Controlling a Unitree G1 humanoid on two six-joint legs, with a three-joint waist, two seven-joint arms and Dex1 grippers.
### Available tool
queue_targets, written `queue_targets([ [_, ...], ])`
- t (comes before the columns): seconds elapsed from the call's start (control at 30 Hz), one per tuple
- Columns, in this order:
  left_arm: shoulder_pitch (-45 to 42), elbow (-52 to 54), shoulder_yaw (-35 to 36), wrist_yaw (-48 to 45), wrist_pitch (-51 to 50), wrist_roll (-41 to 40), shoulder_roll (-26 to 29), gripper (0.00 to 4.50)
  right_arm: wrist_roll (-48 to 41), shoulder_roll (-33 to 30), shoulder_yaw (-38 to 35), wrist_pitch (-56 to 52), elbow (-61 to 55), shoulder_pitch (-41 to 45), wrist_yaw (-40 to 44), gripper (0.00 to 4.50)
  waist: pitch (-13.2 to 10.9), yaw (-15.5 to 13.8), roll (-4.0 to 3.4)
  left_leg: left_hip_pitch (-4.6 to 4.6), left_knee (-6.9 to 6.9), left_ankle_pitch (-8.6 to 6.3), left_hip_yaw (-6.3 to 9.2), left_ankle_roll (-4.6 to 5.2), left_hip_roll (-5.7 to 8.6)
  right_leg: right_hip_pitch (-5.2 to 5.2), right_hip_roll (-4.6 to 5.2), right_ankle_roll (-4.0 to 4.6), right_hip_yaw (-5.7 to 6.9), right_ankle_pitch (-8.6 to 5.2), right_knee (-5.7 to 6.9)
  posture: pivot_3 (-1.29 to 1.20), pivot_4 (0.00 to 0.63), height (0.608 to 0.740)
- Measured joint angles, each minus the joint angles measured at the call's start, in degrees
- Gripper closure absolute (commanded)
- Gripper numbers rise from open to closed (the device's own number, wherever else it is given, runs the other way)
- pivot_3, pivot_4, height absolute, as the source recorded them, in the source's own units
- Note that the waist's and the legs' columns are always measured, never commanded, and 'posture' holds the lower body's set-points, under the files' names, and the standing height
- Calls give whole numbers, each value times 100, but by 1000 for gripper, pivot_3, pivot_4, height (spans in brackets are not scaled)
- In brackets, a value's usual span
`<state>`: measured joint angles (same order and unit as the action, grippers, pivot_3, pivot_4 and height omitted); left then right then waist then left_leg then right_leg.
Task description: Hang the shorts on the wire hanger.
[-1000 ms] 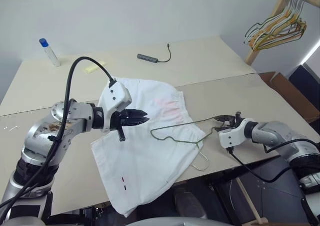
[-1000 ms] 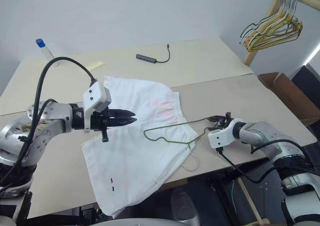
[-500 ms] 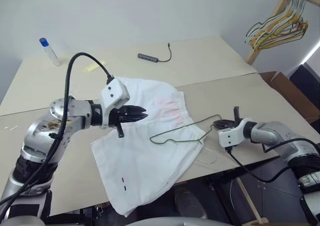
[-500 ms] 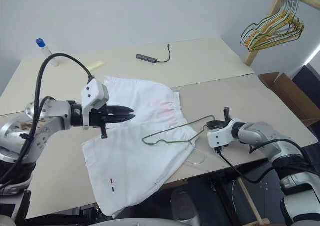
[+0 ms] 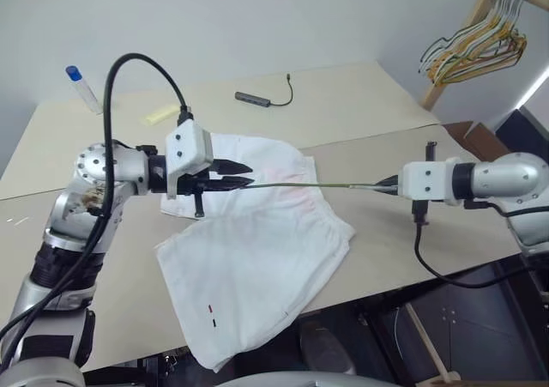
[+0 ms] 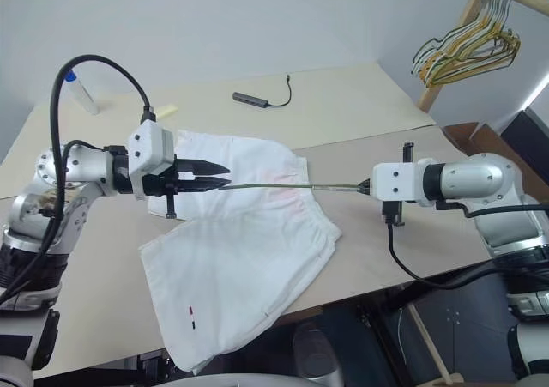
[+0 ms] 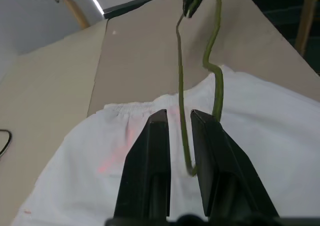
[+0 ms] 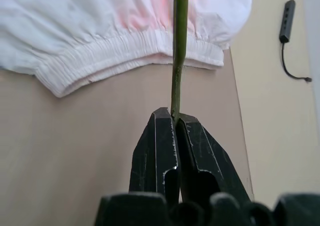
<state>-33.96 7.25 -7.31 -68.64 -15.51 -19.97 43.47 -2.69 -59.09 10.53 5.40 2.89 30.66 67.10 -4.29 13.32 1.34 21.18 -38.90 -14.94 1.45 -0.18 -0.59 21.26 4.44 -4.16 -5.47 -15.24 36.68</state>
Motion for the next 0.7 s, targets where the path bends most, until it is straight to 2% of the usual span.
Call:
queue_targets([
  [0.17, -472, -521, -293, -225, 419, 244, -354, 3699, -18, -13, -9, -431, -298, 33, 277, 4434, 1, 37, -1, 3, 0, 0, -2, 0, -1, 5, -2, -1, -1, -1, 3, -256, 0, 740],
  [0.3, -827, -930, -301, -584, 654, 303, -350, 3699, 152, -20, -7, -543, -348, 24, 300, 4434, 1, 149, -1, 13, 0, 0, -2, 0, -1, 17, -2, -1, -1, 0, 8, -262, 0, 740],
  [0.4, -1221, -1530, -285, -587, 686, 474, -326, 3117, 256, -23, -6, -552, -343, -20, 307, 4500, 2, 216, -2, 11, -2, 1, -1, 0, -1, 16, -2, -1, -1, 0, 11, -258, 0, 740],
  [0.5, -1505, -1954, -144, -720, 485, 375, -314, 2171, 375, -22, 6, -551, -325, -56, 308, 4500, 2, 305, -2, 12, -1, 0, 1, 1, -1, 18, -2, -3, 0, -2, 13, -251, 0, 740],
  [0.7, -1165, -1323, -261, -1351, 305, 183, -215, 340, 545, 69, 59, -584, -132, 58, 326, 4500, 4, 381, -6, 10, -1, 0, -1, 1, -4, 20, 0, -3, -5, -2, 23, -245, 0, 740],
])
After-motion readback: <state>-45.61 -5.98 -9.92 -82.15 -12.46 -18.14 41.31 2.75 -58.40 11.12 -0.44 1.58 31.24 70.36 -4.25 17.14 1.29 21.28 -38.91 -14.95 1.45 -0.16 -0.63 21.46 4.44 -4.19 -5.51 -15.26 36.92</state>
